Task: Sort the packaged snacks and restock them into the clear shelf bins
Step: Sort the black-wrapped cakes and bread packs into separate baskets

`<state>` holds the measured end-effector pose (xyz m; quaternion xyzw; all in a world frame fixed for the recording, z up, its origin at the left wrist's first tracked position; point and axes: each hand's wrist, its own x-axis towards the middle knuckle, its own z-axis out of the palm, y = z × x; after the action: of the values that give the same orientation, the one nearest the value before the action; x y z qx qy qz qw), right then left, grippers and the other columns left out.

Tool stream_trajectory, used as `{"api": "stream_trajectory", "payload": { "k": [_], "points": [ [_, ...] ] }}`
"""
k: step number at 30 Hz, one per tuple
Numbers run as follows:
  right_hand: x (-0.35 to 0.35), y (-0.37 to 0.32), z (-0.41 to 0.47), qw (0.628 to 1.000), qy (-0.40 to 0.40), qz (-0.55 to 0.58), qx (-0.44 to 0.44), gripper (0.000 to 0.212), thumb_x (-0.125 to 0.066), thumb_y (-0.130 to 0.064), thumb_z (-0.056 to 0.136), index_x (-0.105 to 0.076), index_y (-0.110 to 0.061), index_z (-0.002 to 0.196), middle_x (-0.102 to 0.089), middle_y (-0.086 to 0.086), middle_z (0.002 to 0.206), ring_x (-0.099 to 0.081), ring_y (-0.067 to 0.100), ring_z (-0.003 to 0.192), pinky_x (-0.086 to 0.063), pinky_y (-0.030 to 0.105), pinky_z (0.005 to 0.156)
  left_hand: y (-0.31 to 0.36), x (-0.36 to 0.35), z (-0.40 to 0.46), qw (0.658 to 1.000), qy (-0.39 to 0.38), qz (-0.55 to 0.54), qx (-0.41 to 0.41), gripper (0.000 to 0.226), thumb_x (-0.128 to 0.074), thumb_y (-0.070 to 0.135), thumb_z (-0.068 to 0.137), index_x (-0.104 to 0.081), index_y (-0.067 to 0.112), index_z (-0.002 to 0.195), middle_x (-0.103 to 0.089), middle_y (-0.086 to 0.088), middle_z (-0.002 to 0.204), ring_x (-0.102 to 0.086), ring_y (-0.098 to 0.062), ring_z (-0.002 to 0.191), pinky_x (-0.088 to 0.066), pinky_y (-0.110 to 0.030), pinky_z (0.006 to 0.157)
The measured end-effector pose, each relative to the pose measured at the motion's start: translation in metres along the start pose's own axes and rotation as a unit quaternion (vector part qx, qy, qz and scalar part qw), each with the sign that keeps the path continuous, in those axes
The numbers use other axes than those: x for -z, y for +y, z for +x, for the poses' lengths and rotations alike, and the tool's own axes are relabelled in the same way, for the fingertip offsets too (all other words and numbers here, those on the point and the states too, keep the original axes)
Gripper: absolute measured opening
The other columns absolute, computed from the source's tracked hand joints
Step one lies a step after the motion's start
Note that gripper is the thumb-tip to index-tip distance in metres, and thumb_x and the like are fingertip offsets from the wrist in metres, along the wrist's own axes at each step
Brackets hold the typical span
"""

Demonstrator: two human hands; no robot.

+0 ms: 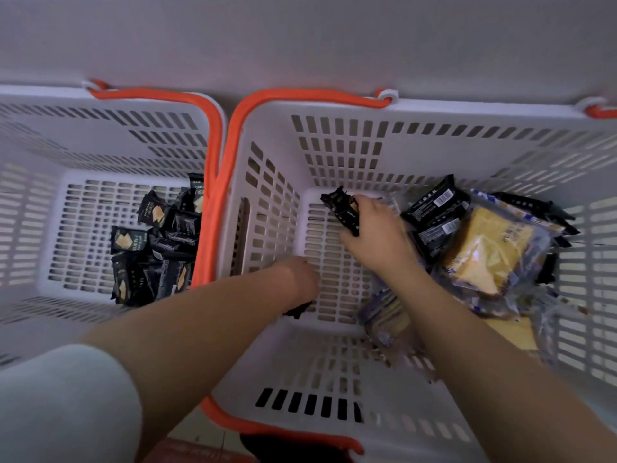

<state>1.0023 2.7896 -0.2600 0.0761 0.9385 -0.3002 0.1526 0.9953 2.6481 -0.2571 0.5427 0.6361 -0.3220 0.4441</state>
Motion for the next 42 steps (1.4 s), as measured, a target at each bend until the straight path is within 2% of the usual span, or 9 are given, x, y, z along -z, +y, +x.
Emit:
{"api": "stream_trajectory", "payload": {
  "k": [4,9,13,20,22,28,33,38,42],
  "points": [
    [0.012,-0.005,-0.031,0.967,-0.040,0.221,-0.119,0.031,-0.060,-0.022,0.086,-0.051,-0.013,0.115,-0.057,0.001,0.088,-0.051,0.016,0.075,-0.033,0.015,0.051,0.002,-0.001,0.005,0.998,0.022,0.050,-0.004,0.051,-0.055,0.021,0.093,-0.037,0.015,0.140,-0.033,-0.007,0.147,-0.032,-0.024,0.132,-0.031,-0.038,0.110],
    [0.041,-0.013,-0.063,0.869,-0.067,0.431,-0.232,0.011,-0.058,-0.031,0.088,-0.063,-0.021,0.091,-0.061,0.003,0.083,-0.057,0.017,0.073,-0.044,0.030,0.065,0.004,0.011,-0.020,0.998,0.035,0.003,0.058,0.049,-0.055,0.034,0.091,-0.043,0.014,0.133,-0.044,-0.006,0.136,-0.042,-0.024,0.122,-0.035,-0.036,0.098],
    [0.068,-0.033,-0.086,0.852,-0.019,0.452,-0.263,0.024,-0.059,-0.036,0.085,-0.063,-0.027,0.107,-0.068,-0.003,0.099,-0.063,0.017,0.090,-0.049,0.034,0.076,0.006,0.030,-0.074,0.958,0.203,-0.191,0.073,0.052,-0.053,0.048,0.085,-0.046,0.014,0.124,-0.053,-0.008,0.114,-0.054,-0.026,0.102,-0.042,-0.031,0.074],
    [0.109,-0.117,-0.105,0.786,-0.036,0.558,-0.263,0.019,-0.060,-0.027,0.087,-0.065,-0.010,0.092,-0.065,0.009,0.082,-0.059,0.023,0.071,-0.044,0.035,0.062,0.002,0.006,-0.179,0.662,0.437,-0.602,0.086,0.033,-0.063,0.041,0.082,-0.052,0.024,0.108,-0.064,0.008,0.077,-0.060,-0.001,0.057,-0.046,-0.014,0.047],
    [0.113,-0.146,-0.108,0.811,-0.045,0.528,-0.246,0.016,-0.058,-0.024,0.088,-0.063,-0.009,0.086,-0.064,0.006,0.070,-0.058,0.021,0.065,-0.044,0.033,0.060,0.002,-0.015,-0.199,0.594,0.462,-0.650,0.111,0.034,-0.062,0.044,0.083,-0.053,0.025,0.110,-0.065,0.007,0.087,-0.062,-0.002,0.071,-0.051,-0.020,0.062],
    [0.113,-0.188,-0.130,0.899,-0.139,0.364,-0.202,0.015,-0.056,-0.018,0.087,-0.062,-0.011,0.075,-0.061,0.006,0.065,-0.055,0.018,0.058,-0.040,0.026,0.050,0.012,-0.098,-0.227,0.494,0.428,-0.739,0.161,0.043,-0.057,0.049,0.085,-0.056,0.016,0.113,-0.062,0.001,0.103,-0.058,-0.014,0.091,-0.045,-0.033,0.079],
    [0.062,-0.231,-0.128,0.891,-0.155,0.355,-0.238,0.020,-0.053,-0.019,0.088,-0.055,-0.013,0.070,-0.053,0.005,0.062,-0.047,0.016,0.053,-0.035,0.022,0.046,0.015,-0.139,-0.233,0.315,0.316,-0.879,0.168,0.059,-0.058,0.049,0.084,-0.051,0.009,0.128,-0.058,-0.010,0.124,-0.055,-0.028,0.111,-0.049,-0.036,0.085],
    [-0.027,-0.278,-0.132,0.819,-0.147,0.475,-0.288,0.012,-0.055,-0.022,0.090,-0.057,-0.014,0.082,-0.060,0.008,0.078,-0.056,0.019,0.063,-0.045,0.027,0.053,0.021,-0.159,-0.237,0.137,0.306,-0.934,0.124,0.024,-0.049,0.028,0.094,-0.062,0.013,0.082,-0.068,0.000,0.055,-0.064,-0.012,0.045,-0.046,-0.016,0.039],
    [-0.058,-0.285,-0.137,0.803,-0.119,0.506,-0.292,0.035,-0.059,-0.028,0.089,-0.058,-0.006,0.116,-0.064,0.012,0.116,-0.062,0.028,0.105,-0.050,0.041,0.094,0.020,-0.165,-0.239,0.157,0.318,-0.925,0.137,0.022,-0.049,0.024,0.092,-0.062,0.009,0.102,-0.068,-0.008,0.084,-0.063,-0.018,0.069,-0.050,-0.026,0.058]
  ]
}}
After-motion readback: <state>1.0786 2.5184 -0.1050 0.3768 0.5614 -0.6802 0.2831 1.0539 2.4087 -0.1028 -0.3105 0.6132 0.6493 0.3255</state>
